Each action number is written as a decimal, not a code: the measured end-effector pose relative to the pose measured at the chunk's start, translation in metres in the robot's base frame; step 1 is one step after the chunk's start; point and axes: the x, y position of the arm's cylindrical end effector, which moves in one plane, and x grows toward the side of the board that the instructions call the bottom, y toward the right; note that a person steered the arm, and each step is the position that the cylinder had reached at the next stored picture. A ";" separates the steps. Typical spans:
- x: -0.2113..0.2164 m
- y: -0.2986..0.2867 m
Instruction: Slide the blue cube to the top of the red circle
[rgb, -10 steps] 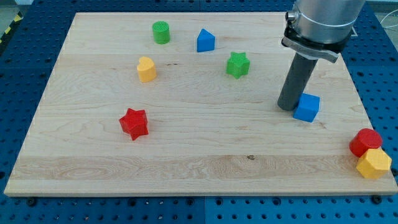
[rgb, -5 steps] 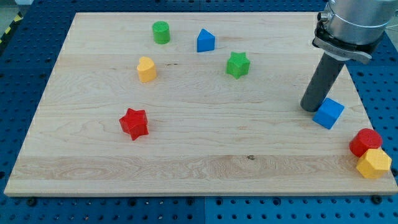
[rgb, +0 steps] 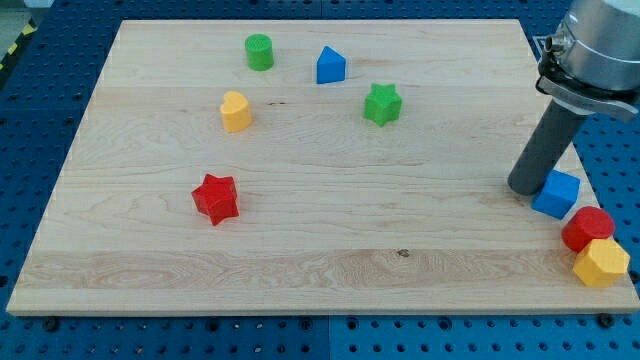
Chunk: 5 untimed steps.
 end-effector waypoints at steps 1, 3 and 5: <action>0.001 0.004; 0.001 0.007; 0.004 0.010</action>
